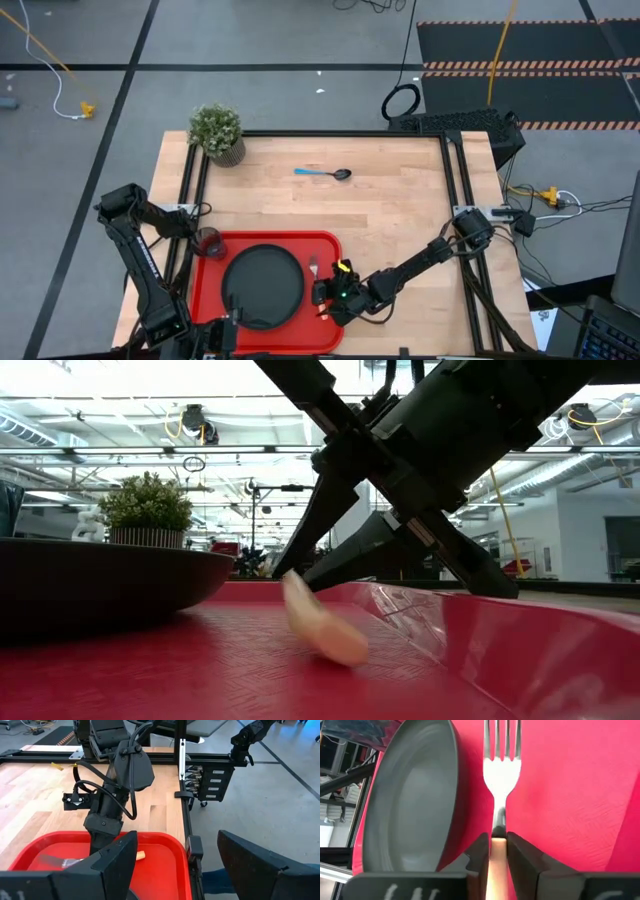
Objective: Pick and place plate/cup/fork/spoon on tray
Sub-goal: Put the orange fork on the red serving tray on the right side of the black plate
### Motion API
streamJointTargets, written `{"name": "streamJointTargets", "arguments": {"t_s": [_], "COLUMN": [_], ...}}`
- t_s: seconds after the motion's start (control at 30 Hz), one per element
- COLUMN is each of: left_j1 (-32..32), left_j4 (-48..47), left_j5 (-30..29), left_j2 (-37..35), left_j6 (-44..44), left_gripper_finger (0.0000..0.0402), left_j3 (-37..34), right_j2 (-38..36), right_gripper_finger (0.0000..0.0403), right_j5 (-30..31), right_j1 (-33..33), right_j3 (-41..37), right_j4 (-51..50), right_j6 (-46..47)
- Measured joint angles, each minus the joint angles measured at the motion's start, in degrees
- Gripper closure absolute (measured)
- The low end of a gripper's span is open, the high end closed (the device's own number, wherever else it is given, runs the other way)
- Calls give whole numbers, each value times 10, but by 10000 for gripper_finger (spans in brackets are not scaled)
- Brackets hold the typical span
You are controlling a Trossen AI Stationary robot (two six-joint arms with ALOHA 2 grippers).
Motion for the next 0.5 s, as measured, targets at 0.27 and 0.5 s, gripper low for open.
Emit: {"name": "streamJointTargets", "arguments": {"t_s": [0.27,0.5], "left_j1": [0,-3], "left_j4": [0,0], "left_j5": [0,1], "left_j2": [0,0], "left_j6": [0,0], "left_gripper_finger": [124,124], "left_j3": [0,0], "right_j2": [0,-27], "right_gripper_finger": [322,321], "right_j5": [1,-14], "right_j1": [-1,1], "right_j3": [0,0], "right_j4": [1,14], "right_j6": [1,-57]}}
